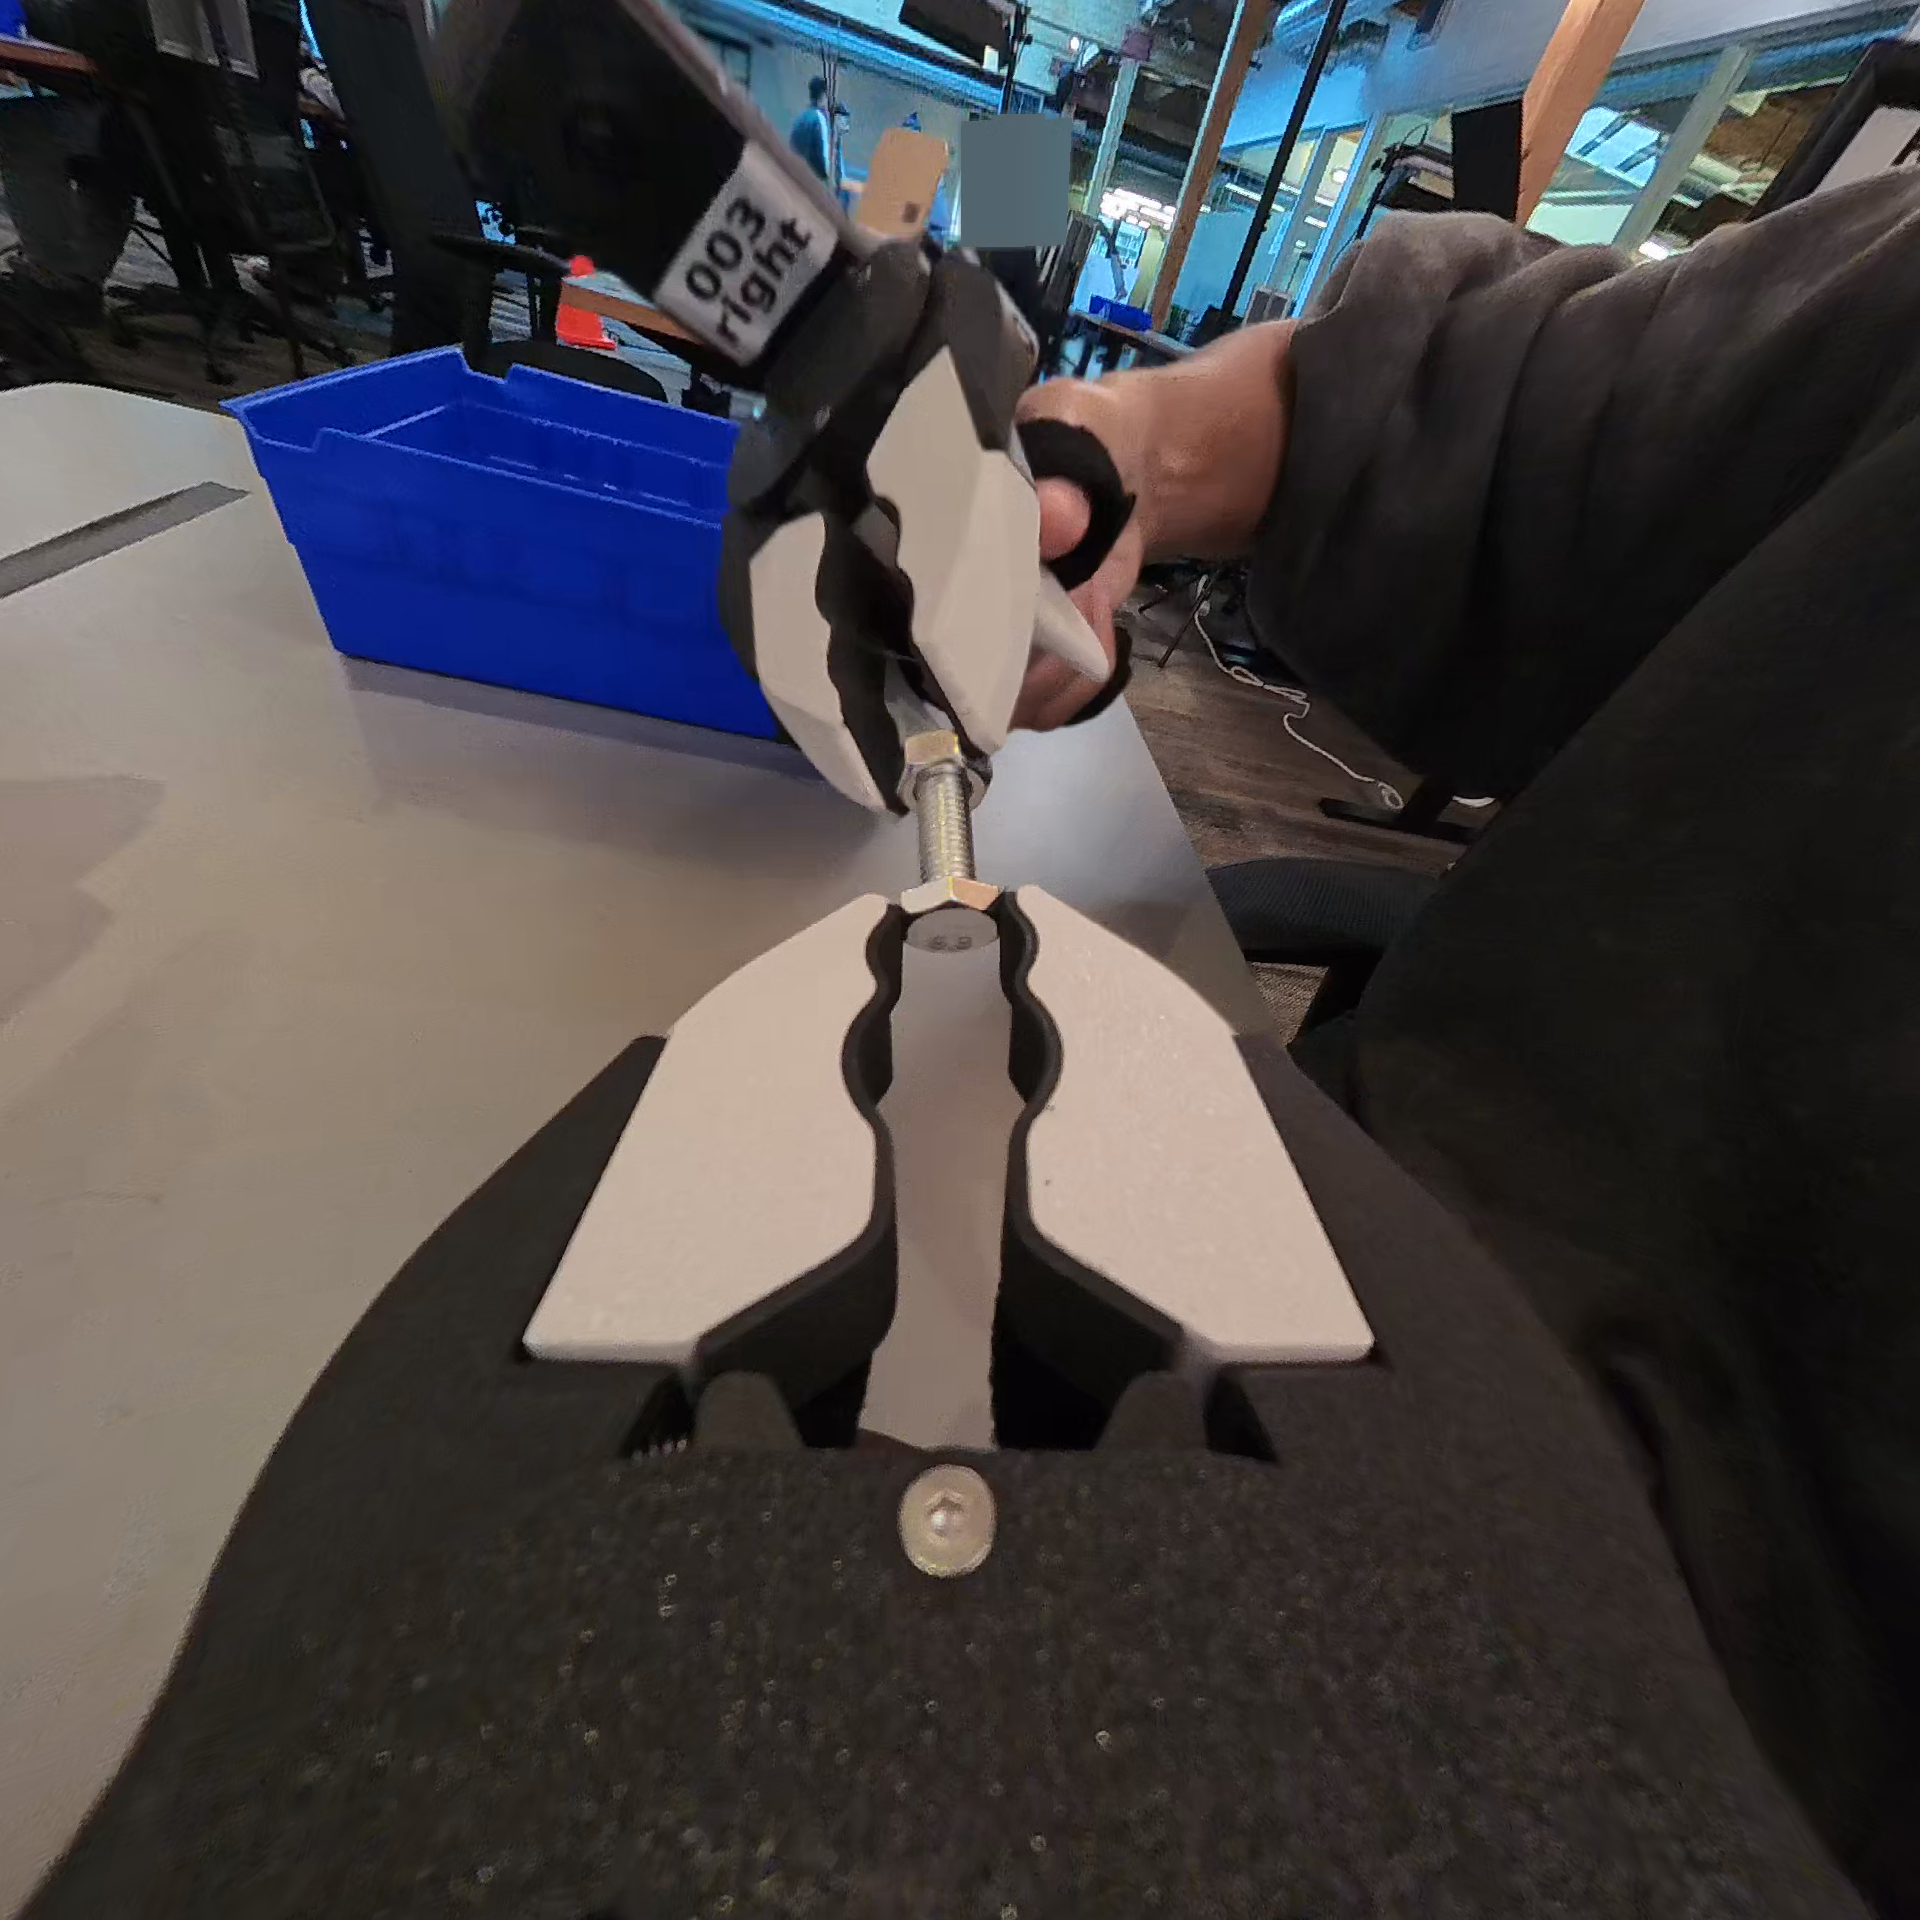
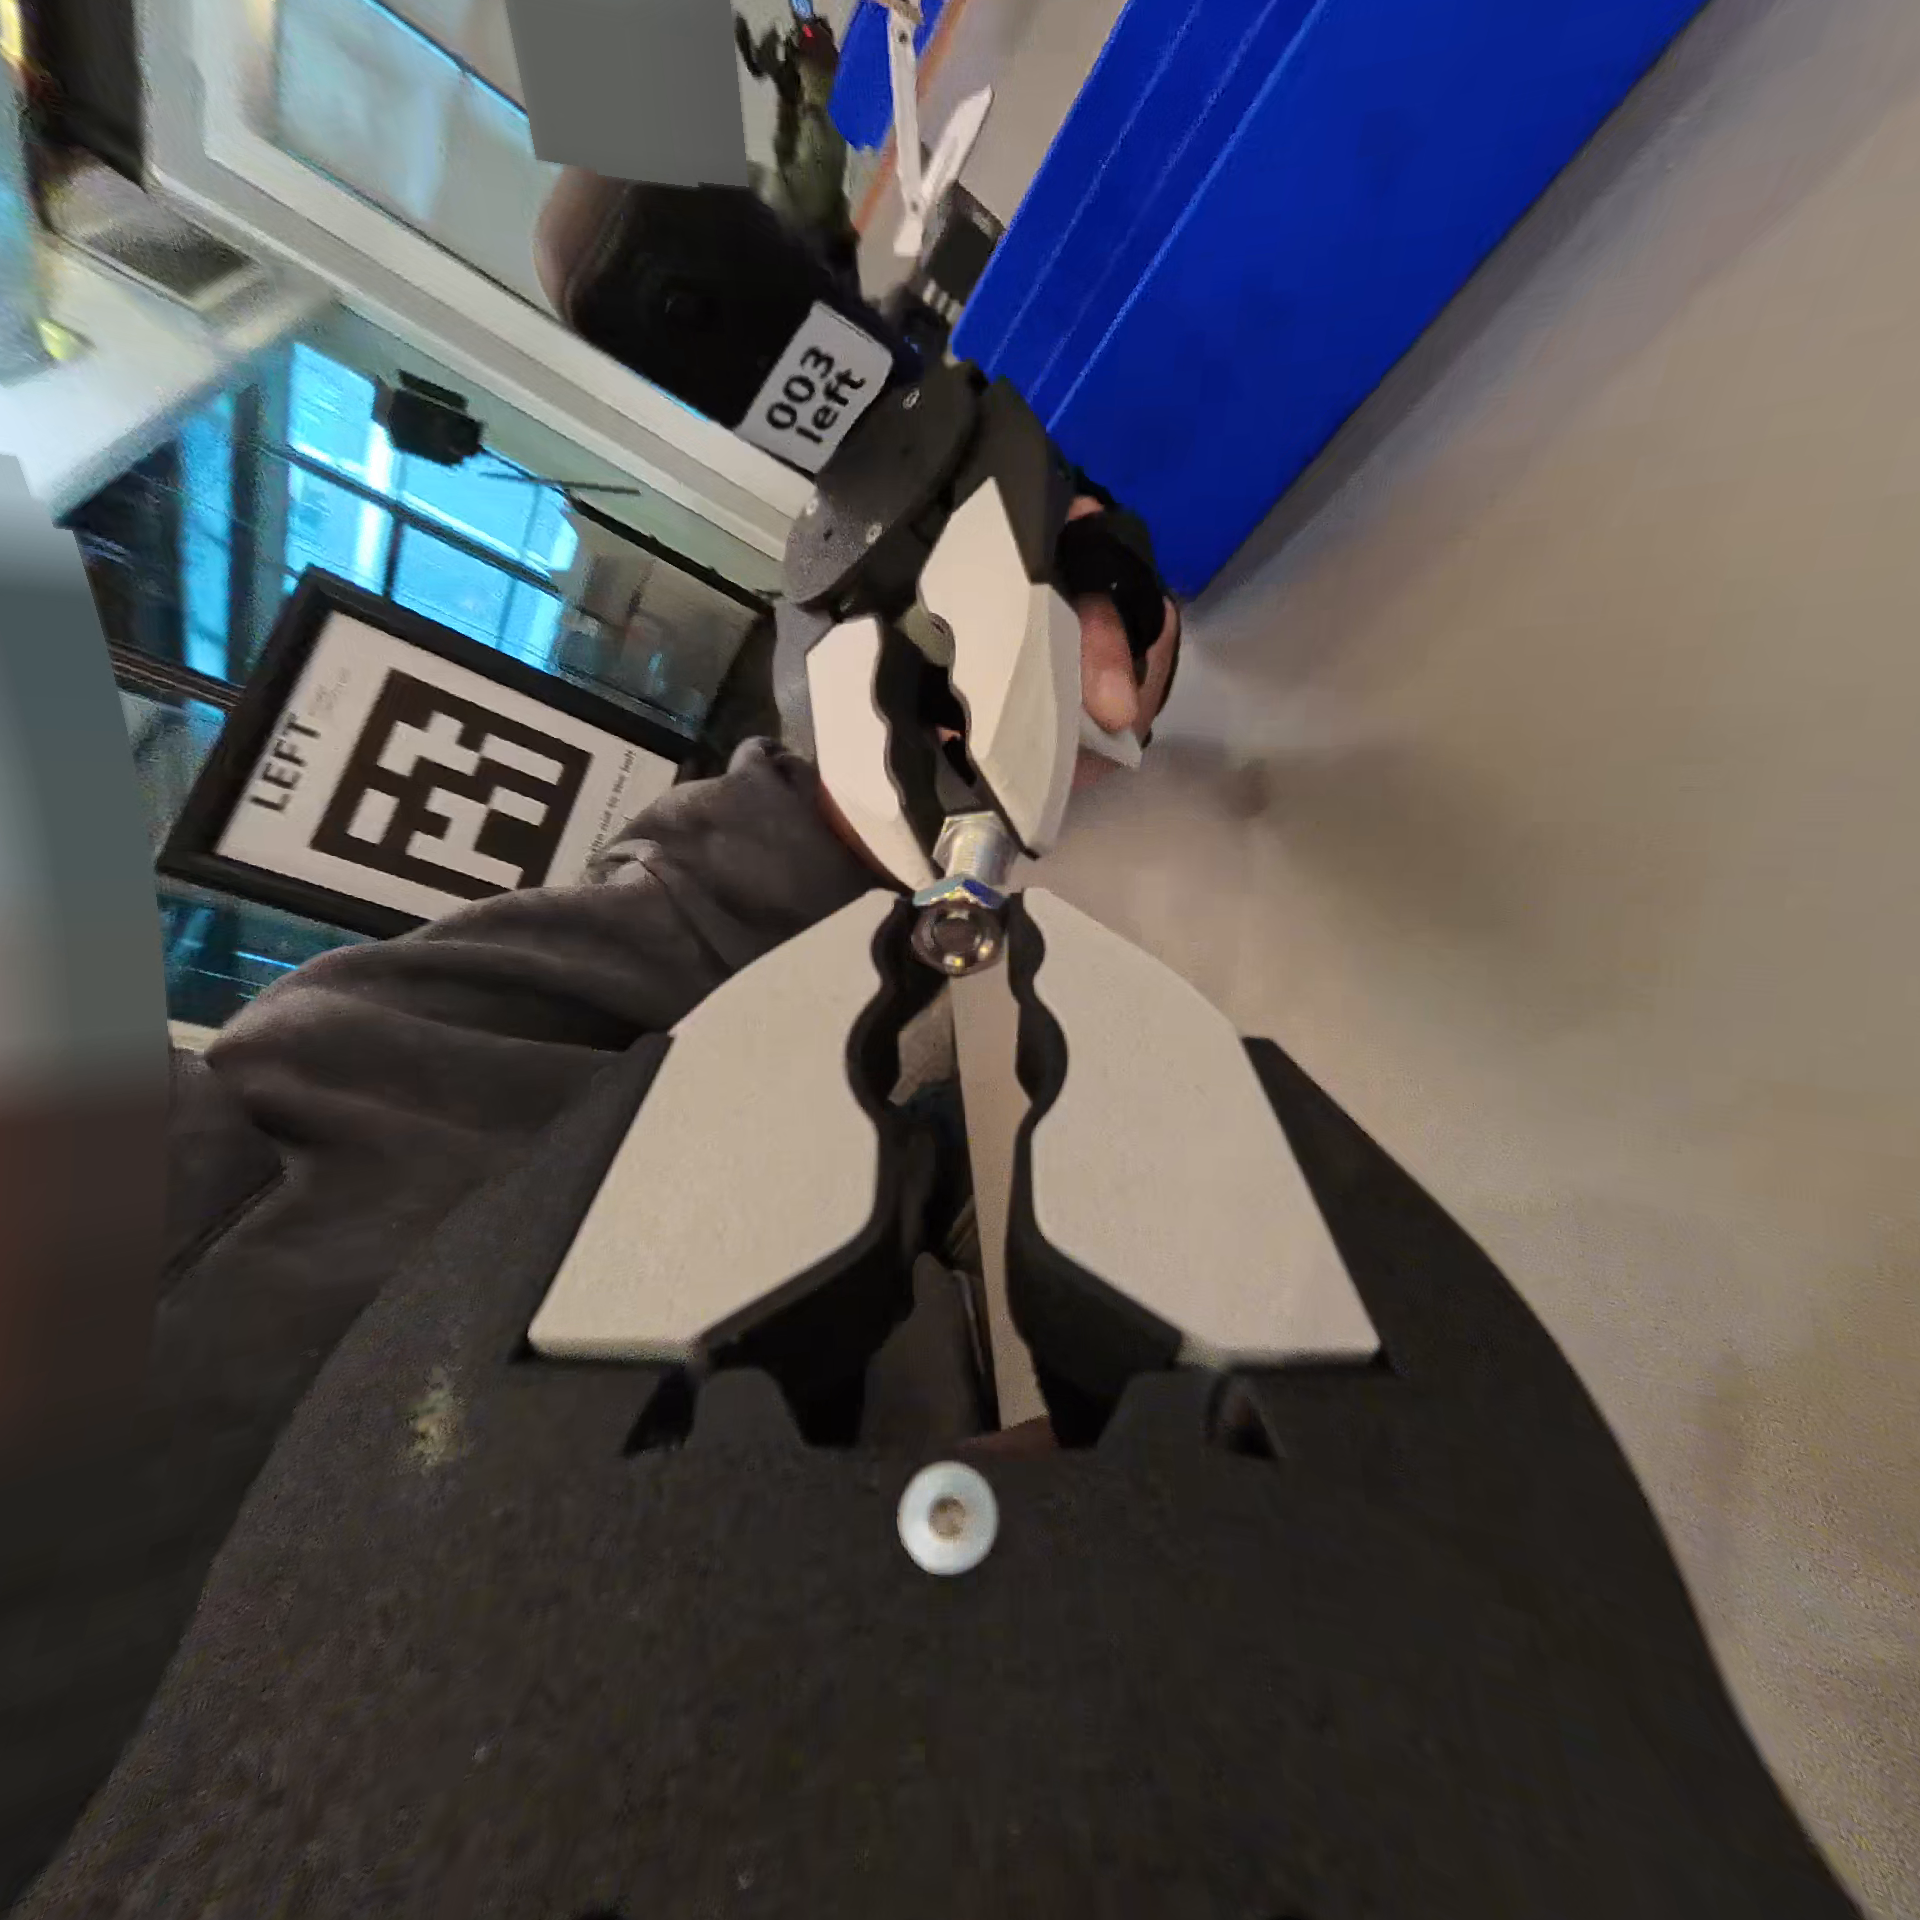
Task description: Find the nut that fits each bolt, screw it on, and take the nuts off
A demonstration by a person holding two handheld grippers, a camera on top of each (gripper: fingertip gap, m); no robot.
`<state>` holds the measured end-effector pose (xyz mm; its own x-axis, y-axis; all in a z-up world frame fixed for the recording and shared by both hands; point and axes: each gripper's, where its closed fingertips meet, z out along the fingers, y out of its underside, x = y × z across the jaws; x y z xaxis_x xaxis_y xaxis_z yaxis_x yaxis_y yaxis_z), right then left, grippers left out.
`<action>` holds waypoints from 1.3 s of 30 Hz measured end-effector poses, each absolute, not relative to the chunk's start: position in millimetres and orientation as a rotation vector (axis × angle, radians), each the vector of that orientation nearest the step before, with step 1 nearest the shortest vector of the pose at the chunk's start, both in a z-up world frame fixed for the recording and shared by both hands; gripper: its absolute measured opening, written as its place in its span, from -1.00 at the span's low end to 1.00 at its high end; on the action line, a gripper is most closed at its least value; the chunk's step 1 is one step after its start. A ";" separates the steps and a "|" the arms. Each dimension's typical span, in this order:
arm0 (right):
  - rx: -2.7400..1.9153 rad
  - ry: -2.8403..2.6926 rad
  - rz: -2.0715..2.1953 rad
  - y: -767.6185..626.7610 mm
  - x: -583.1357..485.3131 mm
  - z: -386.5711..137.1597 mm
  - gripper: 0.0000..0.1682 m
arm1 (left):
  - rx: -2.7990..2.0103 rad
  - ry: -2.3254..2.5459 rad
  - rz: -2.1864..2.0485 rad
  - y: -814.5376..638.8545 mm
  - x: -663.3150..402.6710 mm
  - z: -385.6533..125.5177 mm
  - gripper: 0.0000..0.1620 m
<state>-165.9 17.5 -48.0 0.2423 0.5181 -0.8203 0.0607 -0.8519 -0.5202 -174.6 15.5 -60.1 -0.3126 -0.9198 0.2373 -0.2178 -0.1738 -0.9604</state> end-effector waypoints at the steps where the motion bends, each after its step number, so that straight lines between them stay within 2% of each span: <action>1: -2.126 -0.545 1.628 17.0 -165.1 -50.9 -0.79 | -1.337 1.505 -1.528 16.1 -174.3 -61.4 -0.79; 2: -2.090 -0.601 1.586 16.5 -164.4 -51.3 -0.77 | -1.343 1.504 -1.531 16.6 -173.8 -62.0 -0.79; 4: -1.993 -0.725 1.426 19.3 -161.4 -48.4 -0.46 | -1.341 1.491 -1.552 17.0 -174.3 -60.2 -0.79; 6: -1.896 -0.986 1.059 23.2 -153.9 -53.2 -0.31 | -1.338 1.482 -1.566 17.9 -175.6 -58.4 -0.79; 9: -1.560 -1.381 0.365 25.9 -145.6 -48.3 -0.30 | -1.335 1.473 -1.616 16.9 -177.3 -55.5 -0.79; 11: -1.273 -1.537 -0.018 22.7 -146.9 -37.4 -0.42 | -1.336 1.482 -1.628 15.7 -177.8 -56.2 -0.79; 13: -1.016 -1.654 -0.257 13.6 -152.1 -33.3 -0.54 | -1.333 1.487 -1.629 14.3 -177.3 -56.8 -0.79; 16: -0.950 -1.759 -0.398 15.9 -154.1 -45.8 -0.48 | -1.330 1.514 -1.620 10.2 -176.4 -59.2 -0.79; 17: -0.946 -1.768 -0.402 17.1 -155.1 -48.2 -0.52 | -1.330 1.518 -1.622 9.0 -175.9 -59.7 -0.79; 24: -1.030 -1.782 -0.301 15.2 -162.3 -58.0 -0.77 | -1.328 1.534 -1.599 7.7 -175.5 -61.9 -0.79; 27: -1.425 -1.606 0.134 15.6 -163.1 -57.7 -0.77 | -1.312 1.512 -1.570 11.0 -176.0 -57.6 -0.79; 31: -1.975 -1.084 0.983 13.7 -168.8 -58.9 -0.77 | -1.309 1.481 -1.572 16.2 -178.3 -53.6 -0.79; 34: -2.090 -0.581 1.543 17.7 -169.7 -48.9 -0.77 | -1.309 1.458 -1.558 19.4 -177.7 -51.7 -0.79; 36: -2.092 -0.470 1.692 16.4 -170.5 -48.5 -0.77 | -1.306 1.456 -1.564 19.2 -178.1 -51.1 -0.79; 37: -2.068 -0.506 1.690 15.7 -170.2 -48.9 -0.75 | -1.307 1.449 -1.577 19.5 -178.4 -50.2 -0.79; 39: -2.056 -0.666 1.499 17.7 -166.9 -57.8 -0.42 | -1.313 1.439 -1.581 21.4 -178.5 -50.1 -0.79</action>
